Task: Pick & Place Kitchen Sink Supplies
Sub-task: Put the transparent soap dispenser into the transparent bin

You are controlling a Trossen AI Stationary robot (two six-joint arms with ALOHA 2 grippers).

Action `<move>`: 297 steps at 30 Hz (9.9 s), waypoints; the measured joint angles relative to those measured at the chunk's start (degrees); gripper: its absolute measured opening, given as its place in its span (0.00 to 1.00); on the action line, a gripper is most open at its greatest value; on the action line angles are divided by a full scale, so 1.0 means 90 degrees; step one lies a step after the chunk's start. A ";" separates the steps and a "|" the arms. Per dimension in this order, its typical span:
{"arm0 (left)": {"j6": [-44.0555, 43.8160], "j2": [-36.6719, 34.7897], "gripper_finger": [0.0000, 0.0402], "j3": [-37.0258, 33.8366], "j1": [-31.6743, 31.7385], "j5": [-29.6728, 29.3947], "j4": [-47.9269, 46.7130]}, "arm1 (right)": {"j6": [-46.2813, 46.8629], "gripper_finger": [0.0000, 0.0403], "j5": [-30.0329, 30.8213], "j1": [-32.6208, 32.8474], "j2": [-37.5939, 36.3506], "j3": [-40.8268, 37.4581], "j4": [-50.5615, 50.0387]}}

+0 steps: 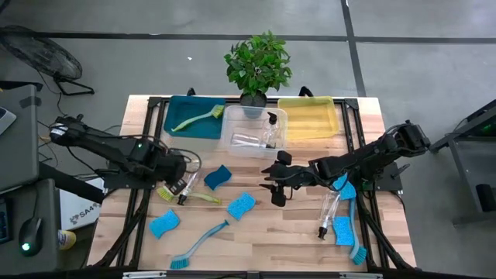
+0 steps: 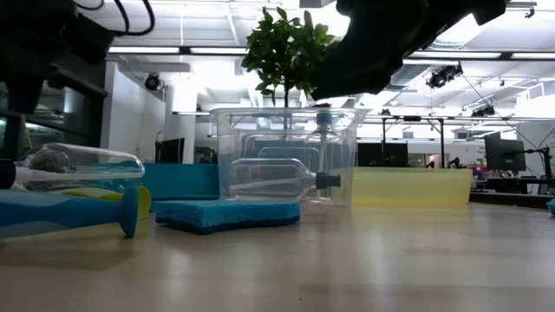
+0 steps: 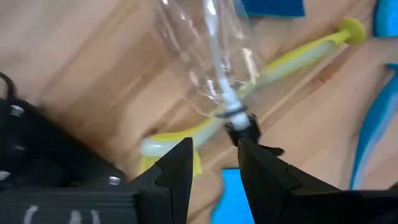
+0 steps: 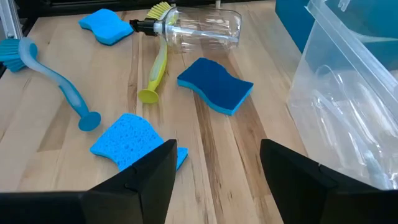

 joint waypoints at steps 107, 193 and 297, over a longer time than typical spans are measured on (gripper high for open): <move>-0.6452 0.4817 0.63 0.0866 -0.5499 -0.4145 -0.0095 | 0.0574 0.56 0.0584 0.0680 0.0000 0.0000 -0.0294; -0.1655 0.6373 0.63 0.1238 -0.4537 -0.5789 -0.0134 | 0.0549 0.56 0.0713 0.0708 0.0000 0.0000 -0.0347; -0.1639 0.2806 0.00 0.2821 -0.4161 -0.8525 -0.2217 | 0.0380 0.56 0.0839 0.0707 0.0000 0.0000 -0.0315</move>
